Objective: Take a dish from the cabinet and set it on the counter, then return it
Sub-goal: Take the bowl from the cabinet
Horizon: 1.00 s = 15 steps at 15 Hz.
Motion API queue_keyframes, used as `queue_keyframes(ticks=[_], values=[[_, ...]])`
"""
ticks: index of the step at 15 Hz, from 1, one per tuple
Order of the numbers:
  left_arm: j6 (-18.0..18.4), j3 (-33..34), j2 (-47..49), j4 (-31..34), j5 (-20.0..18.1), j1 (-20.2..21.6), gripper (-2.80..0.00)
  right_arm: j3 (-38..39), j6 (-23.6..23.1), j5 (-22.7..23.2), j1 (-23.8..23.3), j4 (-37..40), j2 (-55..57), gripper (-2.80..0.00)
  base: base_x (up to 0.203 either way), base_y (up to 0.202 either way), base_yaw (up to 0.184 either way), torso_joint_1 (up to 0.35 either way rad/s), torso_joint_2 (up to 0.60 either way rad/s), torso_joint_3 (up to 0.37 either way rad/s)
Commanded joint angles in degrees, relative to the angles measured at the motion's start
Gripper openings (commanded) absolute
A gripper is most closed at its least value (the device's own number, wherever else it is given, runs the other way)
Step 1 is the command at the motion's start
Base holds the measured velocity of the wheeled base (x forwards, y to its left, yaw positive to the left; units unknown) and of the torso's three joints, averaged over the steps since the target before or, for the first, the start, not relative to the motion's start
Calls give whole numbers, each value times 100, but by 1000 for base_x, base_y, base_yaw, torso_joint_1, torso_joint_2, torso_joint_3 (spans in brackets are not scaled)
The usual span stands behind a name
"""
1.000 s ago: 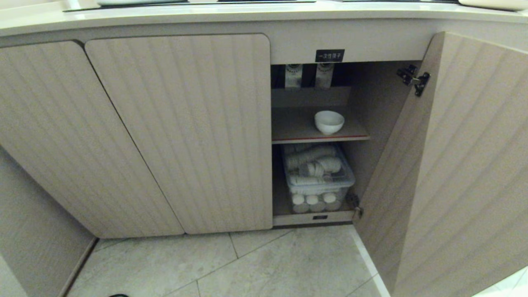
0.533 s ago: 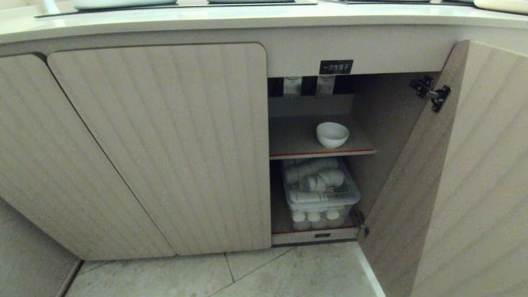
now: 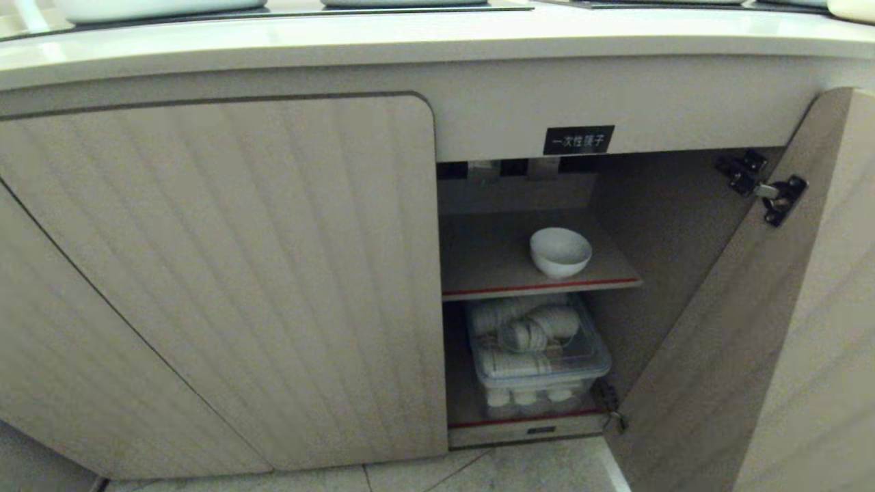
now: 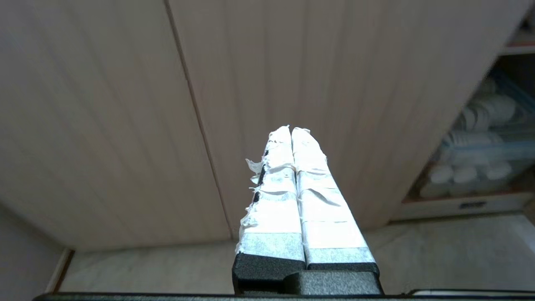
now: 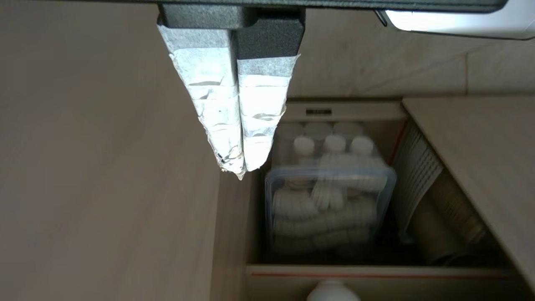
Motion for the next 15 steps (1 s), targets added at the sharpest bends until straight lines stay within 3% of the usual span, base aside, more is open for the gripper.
queue_keyframes(ticks=[1,5,15], values=[[-1,-5,0,0,0,0,-280,-9,-5,4,0,-1,0,-280,187,0,-3,-1,7,12],[16,-6,0,0,0,0,-280,-4,-5,4,0,-1,0,-280,167,0,-3,4,4,5],[16,-6,0,0,0,0,-280,0,-5,4,0,-1,0,-280,0,0,0,0,0,0]])
